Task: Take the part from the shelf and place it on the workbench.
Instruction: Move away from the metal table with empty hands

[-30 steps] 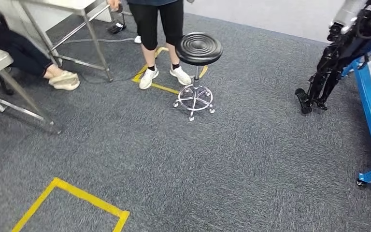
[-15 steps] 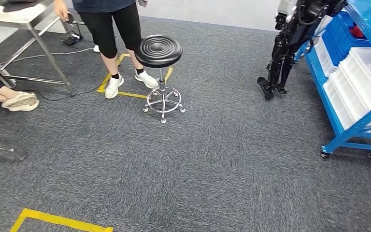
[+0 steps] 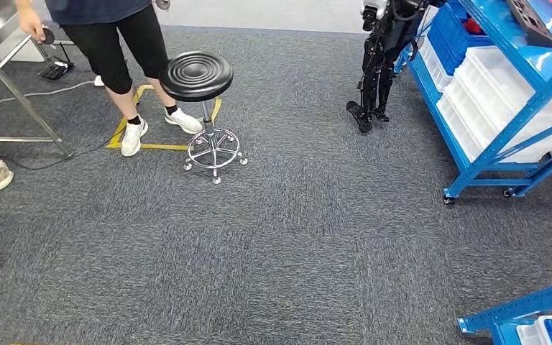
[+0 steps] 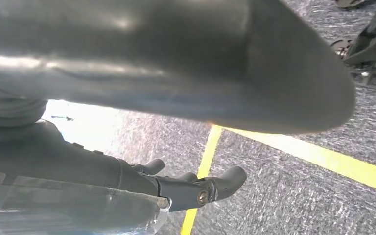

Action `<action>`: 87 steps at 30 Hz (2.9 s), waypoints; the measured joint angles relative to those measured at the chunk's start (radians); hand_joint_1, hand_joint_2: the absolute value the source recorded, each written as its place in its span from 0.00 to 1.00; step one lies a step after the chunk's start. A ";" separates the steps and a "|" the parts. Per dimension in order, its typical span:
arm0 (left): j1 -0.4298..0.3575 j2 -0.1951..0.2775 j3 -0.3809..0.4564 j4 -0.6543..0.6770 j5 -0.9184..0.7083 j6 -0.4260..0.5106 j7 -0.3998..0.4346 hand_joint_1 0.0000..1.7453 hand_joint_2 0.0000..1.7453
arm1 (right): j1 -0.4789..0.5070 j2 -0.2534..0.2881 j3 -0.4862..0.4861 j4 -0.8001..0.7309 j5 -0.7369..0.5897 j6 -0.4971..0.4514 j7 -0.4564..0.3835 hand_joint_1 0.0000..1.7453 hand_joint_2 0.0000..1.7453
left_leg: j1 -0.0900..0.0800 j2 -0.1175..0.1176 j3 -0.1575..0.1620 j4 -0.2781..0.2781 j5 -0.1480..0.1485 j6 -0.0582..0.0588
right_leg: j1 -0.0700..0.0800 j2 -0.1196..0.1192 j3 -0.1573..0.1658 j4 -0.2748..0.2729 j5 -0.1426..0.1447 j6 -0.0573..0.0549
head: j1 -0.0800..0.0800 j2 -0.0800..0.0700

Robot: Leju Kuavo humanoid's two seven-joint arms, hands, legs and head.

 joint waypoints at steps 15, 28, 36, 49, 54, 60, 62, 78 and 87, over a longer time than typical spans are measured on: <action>-0.001 -0.004 -0.002 0.000 -0.001 0.005 0.010 0.00 0.00 | -0.005 -0.001 0.000 0.000 -0.003 0.000 0.001 0.00 0.00 | 0.019 -0.162 -0.022 0.024 0.006 -0.023 | -0.001 0.178 0.011 -0.006 0.011 -0.039 | -0.011 0.000; -0.007 -0.006 -0.002 0.000 -0.001 0.008 0.010 0.00 0.00 | -0.002 0.001 0.000 0.000 -0.001 -0.001 -0.002 0.00 0.00 | 0.005 -0.022 -0.005 -0.005 0.008 0.013 | -0.016 0.041 -0.055 0.093 -0.024 0.014 | -0.002 0.000; -0.014 -0.009 -0.002 -0.001 0.002 0.008 0.010 0.00 0.00 | -0.005 -0.002 0.001 0.000 0.003 -0.001 -0.004 0.00 0.00 | 0.013 -0.045 -0.013 0.081 -0.072 -0.028 | -0.017 0.060 0.005 -0.011 0.015 -0.041 | -0.010 0.000; -0.007 -0.008 -0.007 0.000 0.004 0.008 0.012 0.00 0.00 | -0.008 -0.003 0.001 0.000 0.010 0.000 -0.007 0.00 0.00 | 0.010 -0.157 -0.021 0.014 0.005 -0.011 | -0.002 0.202 -0.004 -0.009 0.019 -0.026 | -0.013 0.000; -0.010 -0.008 -0.009 -0.001 0.003 0.007 0.011 0.00 0.00 | -0.003 -0.004 0.001 0.001 0.010 0.000 -0.007 0.00 0.00 | 0.009 -0.113 -0.013 -0.004 0.016 0.011 | -0.003 0.154 -0.060 0.089 -0.022 -0.017 | -0.007 0.000; -0.009 -0.008 -0.010 -0.001 0.003 0.006 0.010 0.00 0.00 | -0.005 -0.005 0.002 0.001 0.009 -0.001 -0.010 0.00 0.00 | 0.002 -0.008 0.005 -0.012 0.005 0.003 | -0.012 0.019 -0.011 0.010 0.007 0.014 | -0.002 0.000; -0.011 -0.008 -0.010 -0.001 0.004 0.007 0.010 0.00 0.00 | -0.007 -0.005 0.002 0.001 0.009 -0.001 -0.010 0.00 0.00 | 0.000 0.010 0.015 -0.014 -0.002 -0.009 | -0.004 0.018 -0.001 -0.009 0.015 -0.003 | -0.004 0.000; -0.011 -0.011 -0.011 -0.002 0.005 0.009 0.014 0.00 0.00 | -0.006 -0.006 0.002 0.001 0.008 -0.006 -0.017 0.00 0.00 | 0.013 -0.167 -0.017 0.003 0.015 -0.012 | -0.005 0.205 -0.008 -0.013 0.025 -0.024 | -0.012 0.000; -0.011 -0.013 -0.010 -0.003 0.008 0.012 0.013 0.00 0.00 | -0.004 -0.001 0.002 0.001 0.008 -0.013 -0.024 0.00 0.00 | 0.009 -0.044 -0.007 -0.017 0.022 0.018 | -0.012 0.080 -0.131 0.227 -0.067 -0.004 | -0.003 0.000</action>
